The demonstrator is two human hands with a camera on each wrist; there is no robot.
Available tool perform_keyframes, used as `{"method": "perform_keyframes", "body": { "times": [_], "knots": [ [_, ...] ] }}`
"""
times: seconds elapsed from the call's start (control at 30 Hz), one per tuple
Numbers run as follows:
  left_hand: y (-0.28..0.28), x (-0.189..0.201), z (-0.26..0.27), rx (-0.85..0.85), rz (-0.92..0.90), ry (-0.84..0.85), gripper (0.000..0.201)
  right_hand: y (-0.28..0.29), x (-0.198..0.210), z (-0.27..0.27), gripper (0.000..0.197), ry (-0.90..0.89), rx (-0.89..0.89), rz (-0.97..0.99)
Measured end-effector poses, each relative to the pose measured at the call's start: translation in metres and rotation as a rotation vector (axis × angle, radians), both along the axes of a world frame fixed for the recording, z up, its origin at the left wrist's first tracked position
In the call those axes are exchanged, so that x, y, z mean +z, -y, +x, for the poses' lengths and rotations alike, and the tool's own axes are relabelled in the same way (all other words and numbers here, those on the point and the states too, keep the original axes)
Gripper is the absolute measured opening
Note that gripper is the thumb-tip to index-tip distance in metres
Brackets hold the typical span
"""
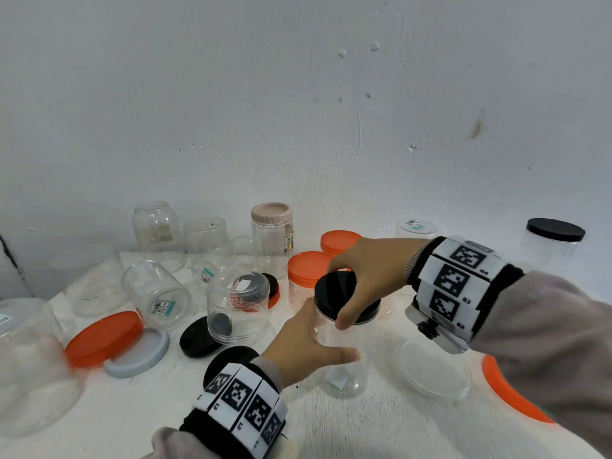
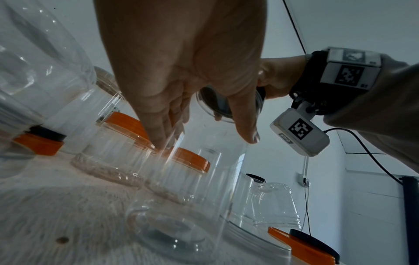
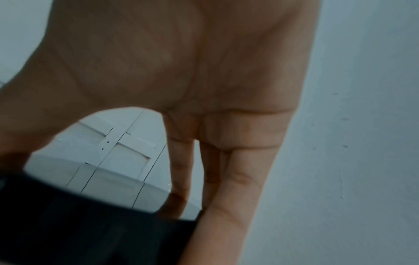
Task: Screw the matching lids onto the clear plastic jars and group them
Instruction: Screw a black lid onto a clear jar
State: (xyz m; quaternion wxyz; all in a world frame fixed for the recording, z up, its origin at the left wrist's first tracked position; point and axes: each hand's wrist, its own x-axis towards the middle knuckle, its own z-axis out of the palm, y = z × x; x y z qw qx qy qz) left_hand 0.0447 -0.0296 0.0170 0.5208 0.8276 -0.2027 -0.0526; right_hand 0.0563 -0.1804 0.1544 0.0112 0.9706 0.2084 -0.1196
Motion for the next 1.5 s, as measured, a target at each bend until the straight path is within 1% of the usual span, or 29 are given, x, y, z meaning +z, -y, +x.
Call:
{"method": "perform_keyframes", "body": {
  "times": [0.13, 0.27, 0.37, 0.63, 0.83, 1.07, 1.17, 1.3, 1.37, 1.43, 1.5],
  "knots": [
    [0.0, 0.0, 0.0, 0.006, -0.001, -0.005, 0.087, 0.001, -0.003, 0.0, 0.076, 0.026, 0.017, 0.025],
    [-0.002, 0.001, 0.002, -0.004, 0.002, -0.017, 0.091, 0.002, -0.007, 0.0, 0.071, 0.059, 0.023, 0.049],
    [-0.004, 0.001, 0.003, -0.032, 0.015, -0.015, 0.093, 0.002, -0.01, 0.001, 0.069, 0.08, 0.033, 0.043],
    [-0.003, 0.001, 0.004, -0.039, 0.008, -0.022, 0.09, 0.001, -0.01, -0.003, 0.059, 0.095, 0.032, 0.004],
    [-0.002, 0.001, 0.004, -0.025, 0.014, -0.003, 0.089, 0.001, -0.013, -0.004, 0.06, 0.158, 0.048, -0.008],
    [-0.002, 0.002, 0.003, -0.011, 0.018, -0.001, 0.089, 0.002, -0.021, -0.003, 0.066, 0.199, 0.017, 0.058],
    [-0.002, 0.004, 0.003, -0.021, 0.042, -0.011, 0.09, 0.003, -0.023, -0.005, 0.064, 0.211, 0.007, 0.081],
    [-0.001, 0.007, 0.007, -0.039, 0.1, -0.038, 0.094, 0.009, -0.027, -0.009, 0.057, 0.158, -0.034, 0.164],
    [-0.003, 0.007, 0.01, -0.064, 0.17, -0.05, 0.097, 0.012, -0.027, -0.012, 0.052, 0.126, -0.043, 0.221],
    [-0.008, 0.007, 0.012, -0.082, 0.264, -0.062, 0.102, 0.021, -0.023, -0.016, 0.046, 0.109, -0.051, 0.317],
    [-0.014, 0.006, 0.014, -0.068, 0.358, -0.067, 0.1, 0.036, -0.012, -0.02, 0.042, 0.131, -0.083, 0.456]
  ]
}}
